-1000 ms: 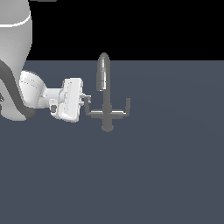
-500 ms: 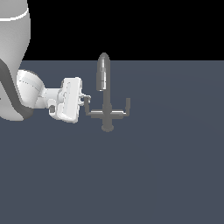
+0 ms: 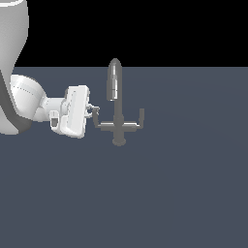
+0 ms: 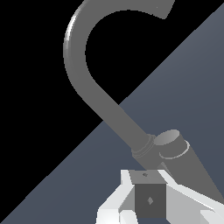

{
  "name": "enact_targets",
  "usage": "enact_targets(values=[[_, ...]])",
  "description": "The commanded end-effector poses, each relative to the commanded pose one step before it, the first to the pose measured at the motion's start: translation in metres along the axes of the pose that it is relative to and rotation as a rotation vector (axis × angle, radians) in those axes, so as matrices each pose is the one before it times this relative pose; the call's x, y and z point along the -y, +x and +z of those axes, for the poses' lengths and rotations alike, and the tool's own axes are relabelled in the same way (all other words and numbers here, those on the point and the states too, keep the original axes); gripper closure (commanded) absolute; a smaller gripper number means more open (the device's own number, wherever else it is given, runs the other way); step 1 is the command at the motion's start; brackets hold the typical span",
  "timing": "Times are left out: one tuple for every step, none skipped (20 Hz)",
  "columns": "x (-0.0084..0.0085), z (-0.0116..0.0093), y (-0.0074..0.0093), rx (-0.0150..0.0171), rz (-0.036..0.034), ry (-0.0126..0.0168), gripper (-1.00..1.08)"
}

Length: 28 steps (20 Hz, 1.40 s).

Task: Turn on the faucet by rotating a designated handle.

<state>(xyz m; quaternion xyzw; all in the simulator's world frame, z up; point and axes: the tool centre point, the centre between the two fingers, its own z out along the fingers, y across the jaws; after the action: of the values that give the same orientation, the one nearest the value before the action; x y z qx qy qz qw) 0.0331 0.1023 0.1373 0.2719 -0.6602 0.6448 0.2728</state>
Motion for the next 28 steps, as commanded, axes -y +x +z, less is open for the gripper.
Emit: enact_targets(values=[[-0.00085, -0.00014, 0.0097, -0.00718, 0.00146, -0.00127, 1.08], [-0.00104, -0.00004, 0.00228, 0.0, 0.0, 0.0, 1.08], [-0.00105, -0.00005, 0.0023, 0.0, 0.0, 0.0, 1.08], [-0.00107, -0.00005, 0.00231, 0.0, 0.0, 0.0, 1.08], [0.0, 0.0, 0.0, 0.0, 0.0, 0.0, 1.08], [-0.00183, 0.00039, -0.00597, 0.00552, -0.00302, 0.00012, 1.08], [-0.00263, -0.00011, 0.0014, 0.0, 0.0, 0.0, 1.08], [-0.00266, -0.00011, 0.00141, 0.0, 0.0, 0.0, 1.08], [-0.00255, 0.00013, 0.00155, -0.00086, 0.00045, 0.00004, 1.08], [-0.0027, -0.00012, 0.00143, 0.0, 0.0, 0.0, 1.08], [-0.00263, 0.00006, 0.00154, -0.00061, 0.00032, 0.00002, 1.08], [-0.00275, -0.00012, 0.00146, 0.0, 0.0, 0.0, 1.08], [-0.00268, 0.00006, 0.00156, -0.00061, 0.00032, 0.00002, 1.08], [-0.00279, -0.00012, 0.00148, 0.0, 0.0, 0.0, 1.08], [-0.00268, 0.00013, 0.00161, -0.00086, 0.00046, 0.00001, 1.08], [-0.00284, -0.00013, 0.0015, 0.0, 0.0, 0.0, 1.08], [-0.00286, -0.00013, 0.00151, 0.0, 0.0, 0.0, 1.08], [-0.00275, 0.00013, 0.00164, -0.00086, 0.00046, -0.00002, 1.08], [-0.00291, -0.00014, 0.00153, 0.0, 0.0, 0.0, 1.08], [-0.00293, -0.00014, 0.00154, 0.0, 0.0, 0.0, 1.08], [-0.00282, 0.00013, 0.00167, -0.00086, 0.00046, -0.00005, 1.08], [-0.00299, -0.00015, 0.00156, 0.0, 0.0, 0.0, 1.08], [-0.00292, 0.00005, 0.00164, -0.0006, 0.00033, -0.00008, 1.08], [0.0, 0.0, 0.0, 0.0, 0.0, 0.0, 1.08], [0.01269, 0.00122, -0.0016, 0.00314, 0.02329, -0.00375, 1.08], [-0.00658, -0.00004, -0.00214, -0.00037, -0.00252, 0.00041, 1.08], [-0.0066, -0.00004, -0.00214, -0.00037, -0.00252, 0.00041, 1.08], [-0.00663, -0.00005, -0.00219, -0.00038, -0.00261, 0.00043, 1.08]])
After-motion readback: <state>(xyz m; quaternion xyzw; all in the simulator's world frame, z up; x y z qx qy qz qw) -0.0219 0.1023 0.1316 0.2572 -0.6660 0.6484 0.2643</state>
